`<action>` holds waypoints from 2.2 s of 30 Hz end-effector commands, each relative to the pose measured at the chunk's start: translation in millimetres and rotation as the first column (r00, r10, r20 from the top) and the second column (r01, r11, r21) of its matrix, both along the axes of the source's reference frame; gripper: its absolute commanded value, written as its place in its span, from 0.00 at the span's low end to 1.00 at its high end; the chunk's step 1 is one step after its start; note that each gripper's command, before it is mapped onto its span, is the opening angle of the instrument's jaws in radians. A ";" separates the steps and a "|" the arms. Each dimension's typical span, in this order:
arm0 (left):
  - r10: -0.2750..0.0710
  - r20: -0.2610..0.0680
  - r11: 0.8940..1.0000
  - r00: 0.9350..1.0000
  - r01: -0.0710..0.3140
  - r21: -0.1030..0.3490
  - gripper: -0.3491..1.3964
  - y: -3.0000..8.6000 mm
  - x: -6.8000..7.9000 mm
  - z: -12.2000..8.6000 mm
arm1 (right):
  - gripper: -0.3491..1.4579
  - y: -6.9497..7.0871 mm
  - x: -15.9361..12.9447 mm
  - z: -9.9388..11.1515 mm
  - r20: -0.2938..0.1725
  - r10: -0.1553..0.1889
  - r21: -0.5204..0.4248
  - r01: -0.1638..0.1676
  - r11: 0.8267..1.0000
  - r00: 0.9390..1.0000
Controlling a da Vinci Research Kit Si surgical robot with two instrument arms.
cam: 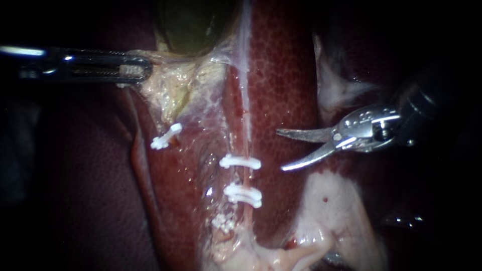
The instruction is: Go to the cutting position right tube
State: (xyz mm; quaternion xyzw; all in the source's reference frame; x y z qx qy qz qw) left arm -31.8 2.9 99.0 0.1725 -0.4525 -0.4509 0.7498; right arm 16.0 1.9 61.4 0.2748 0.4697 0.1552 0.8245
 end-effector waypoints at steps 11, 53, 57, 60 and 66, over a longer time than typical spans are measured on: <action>0.000 -0.001 1.000 1.000 0.000 -0.001 0.00 -0.1 0.0 0.1 | 0.98 -4.9 0.4 8.4 0.089 -0.067 0.116 0.056 0.992 0.994; -0.003 -0.003 1.000 1.000 0.003 -0.003 0.00 -0.4 -0.3 0.2 | 0.96 -7.6 9.3 12.1 -0.014 -0.115 0.182 0.116 0.976 0.993; -0.003 -0.003 1.000 1.000 0.003 -0.003 0.00 -0.4 -0.4 0.2 | 0.96 -7.4 10.0 12.2 -0.021 -0.106 0.186 0.109 0.976 0.994; -0.004 -0.004 1.000 1.000 0.004 -0.003 0.00 -0.5 -0.5 0.2 | 0.96 -7.3 10.5 12.3 -0.022 -0.102 0.187 0.105 0.977 0.994; -0.004 -0.004 1.000 1.000 0.004 -0.004 0.00 -0.5 -0.5 0.3 | 0.96 -7.2 11.0 12.3 -0.021 -0.100 0.187 0.102 0.977 0.995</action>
